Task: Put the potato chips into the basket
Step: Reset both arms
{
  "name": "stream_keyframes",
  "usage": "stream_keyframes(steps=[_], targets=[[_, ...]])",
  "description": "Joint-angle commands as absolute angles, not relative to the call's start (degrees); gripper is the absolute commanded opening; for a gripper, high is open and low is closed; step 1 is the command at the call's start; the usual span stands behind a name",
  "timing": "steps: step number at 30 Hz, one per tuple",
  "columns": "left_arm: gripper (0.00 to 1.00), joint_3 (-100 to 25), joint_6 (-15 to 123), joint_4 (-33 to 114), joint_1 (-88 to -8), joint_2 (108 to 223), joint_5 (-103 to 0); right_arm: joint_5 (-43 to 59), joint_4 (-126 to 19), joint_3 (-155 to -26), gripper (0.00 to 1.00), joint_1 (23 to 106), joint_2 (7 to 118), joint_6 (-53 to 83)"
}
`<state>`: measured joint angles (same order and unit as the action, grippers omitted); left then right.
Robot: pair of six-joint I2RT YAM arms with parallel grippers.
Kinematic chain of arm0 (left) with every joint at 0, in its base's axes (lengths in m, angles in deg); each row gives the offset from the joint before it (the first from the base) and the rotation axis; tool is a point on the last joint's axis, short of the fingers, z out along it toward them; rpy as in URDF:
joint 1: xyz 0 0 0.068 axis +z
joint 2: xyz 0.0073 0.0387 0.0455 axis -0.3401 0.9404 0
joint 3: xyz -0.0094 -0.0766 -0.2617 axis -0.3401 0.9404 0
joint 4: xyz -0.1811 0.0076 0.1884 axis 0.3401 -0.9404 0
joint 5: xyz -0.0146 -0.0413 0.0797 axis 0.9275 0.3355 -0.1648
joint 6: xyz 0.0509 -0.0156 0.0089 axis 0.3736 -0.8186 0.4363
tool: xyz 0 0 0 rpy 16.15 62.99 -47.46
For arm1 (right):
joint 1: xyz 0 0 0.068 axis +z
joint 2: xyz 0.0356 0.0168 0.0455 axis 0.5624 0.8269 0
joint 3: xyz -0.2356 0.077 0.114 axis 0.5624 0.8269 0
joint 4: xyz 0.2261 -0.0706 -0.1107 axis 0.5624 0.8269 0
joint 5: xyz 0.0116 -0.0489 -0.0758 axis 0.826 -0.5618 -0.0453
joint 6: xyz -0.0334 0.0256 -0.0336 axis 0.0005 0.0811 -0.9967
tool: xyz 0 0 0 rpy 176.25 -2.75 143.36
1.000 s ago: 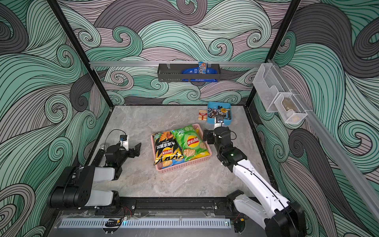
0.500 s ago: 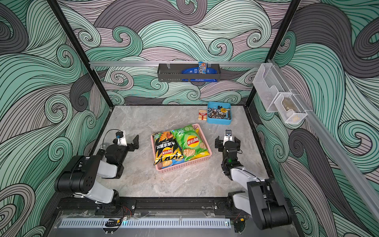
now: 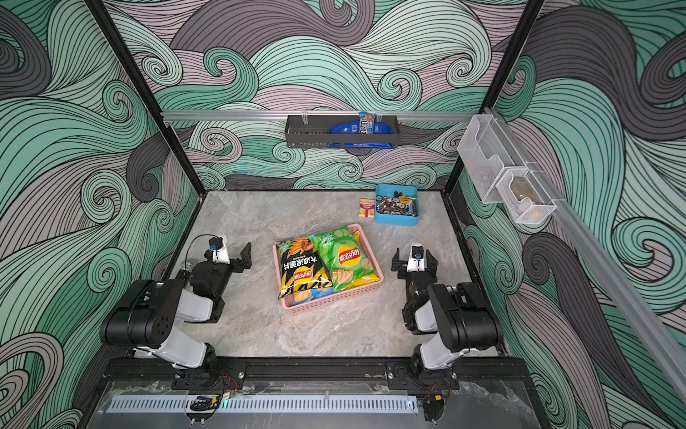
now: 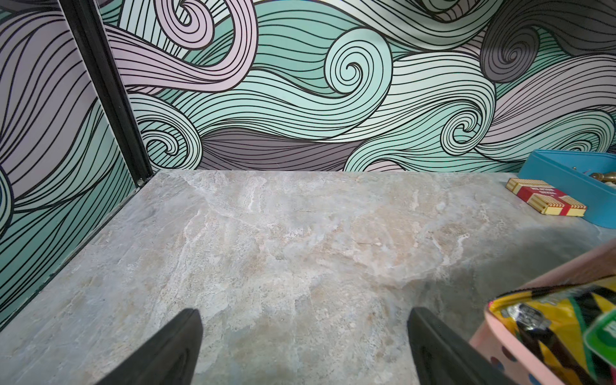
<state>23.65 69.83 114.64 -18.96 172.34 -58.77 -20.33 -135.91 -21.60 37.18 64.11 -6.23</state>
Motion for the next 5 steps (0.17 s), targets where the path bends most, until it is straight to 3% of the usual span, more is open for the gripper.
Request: stream_keyframes(steps=[1, 5], targets=[[0.99, 23.7, 70.08, 117.54, -19.19, 173.05, -58.08, -19.26, -137.6, -22.64, 1.0, 36.64, 63.29, -5.42], [0.99, 23.49, 70.05, 117.11, -19.18, 173.15, -58.2, -19.25, -137.79, -22.8, 1.0, 36.64, 63.61, -5.41]])
